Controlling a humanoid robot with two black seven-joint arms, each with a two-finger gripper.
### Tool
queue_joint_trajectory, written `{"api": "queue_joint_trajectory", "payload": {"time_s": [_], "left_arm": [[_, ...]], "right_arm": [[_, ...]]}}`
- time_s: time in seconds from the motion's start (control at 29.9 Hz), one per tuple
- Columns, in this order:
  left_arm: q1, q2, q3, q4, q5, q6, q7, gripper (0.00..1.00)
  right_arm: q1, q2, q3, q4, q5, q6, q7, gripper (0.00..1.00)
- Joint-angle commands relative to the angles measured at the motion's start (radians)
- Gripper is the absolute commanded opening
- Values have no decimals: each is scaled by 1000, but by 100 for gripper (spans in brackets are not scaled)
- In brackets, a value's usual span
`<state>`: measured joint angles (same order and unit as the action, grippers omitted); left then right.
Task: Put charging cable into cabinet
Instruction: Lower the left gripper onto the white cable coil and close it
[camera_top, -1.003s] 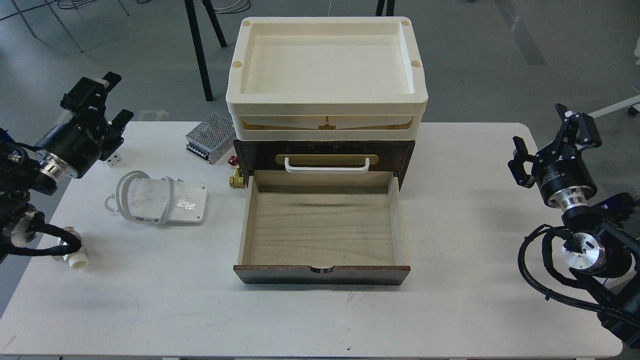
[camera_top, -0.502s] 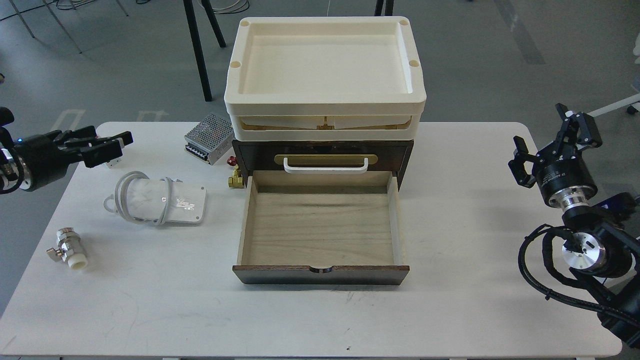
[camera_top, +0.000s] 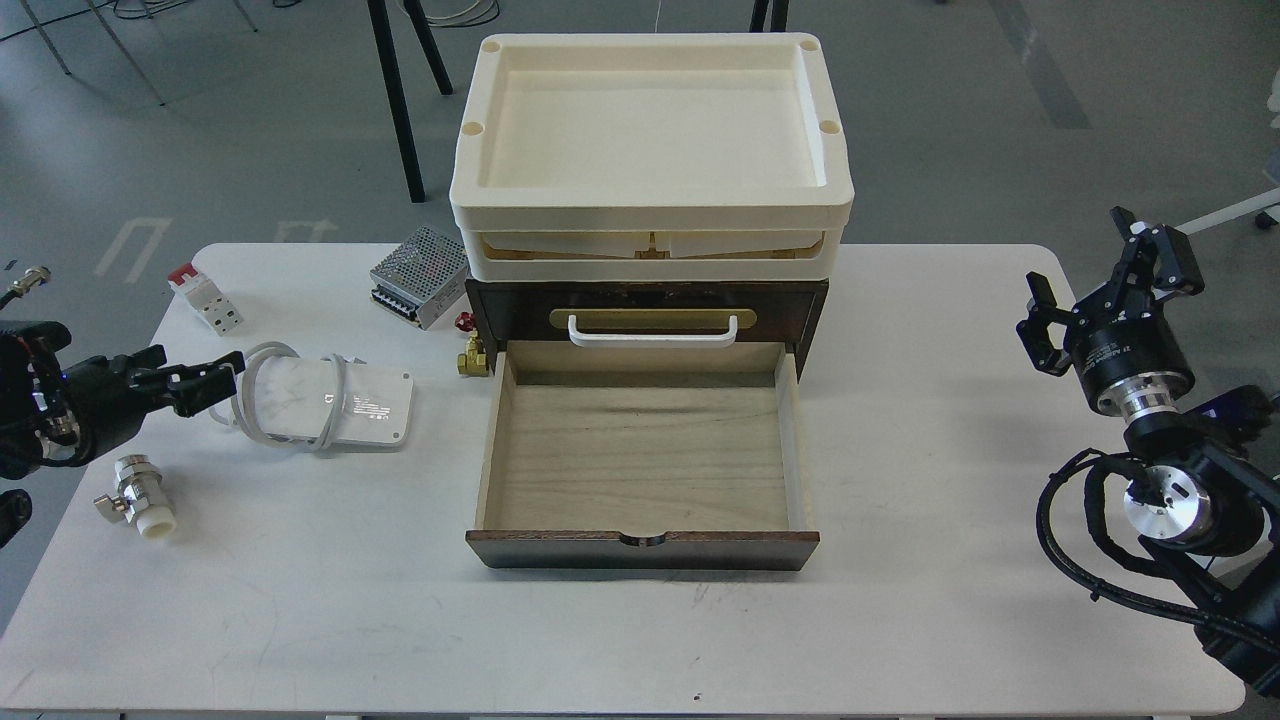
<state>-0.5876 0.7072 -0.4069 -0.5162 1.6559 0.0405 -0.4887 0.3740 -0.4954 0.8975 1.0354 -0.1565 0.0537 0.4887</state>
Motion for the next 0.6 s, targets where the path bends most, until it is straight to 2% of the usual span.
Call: {"api": "queue_joint_trajectory", "payload": {"time_s": [0.0,0.23,0.4,0.47,0.57], "left_arm": [[6,-26,26,16,-4,1,0,100],[6,-66,37,21,-7,15,0,100],[6,-127,37,86,-7,114,0,97],[8,-161,34,139,-10,195,0,88],[11,-202,39,227,-13,317,0,67]], "right_arm": [[-1,0,0,0,0,0,0,99],[-1,0,0,0,0,0,0,99],[-1,0,0,0,0,0,0,99],[0,0,0,0,0,0,0,99],[-1,0,0,0,0,0,0,99]]}}
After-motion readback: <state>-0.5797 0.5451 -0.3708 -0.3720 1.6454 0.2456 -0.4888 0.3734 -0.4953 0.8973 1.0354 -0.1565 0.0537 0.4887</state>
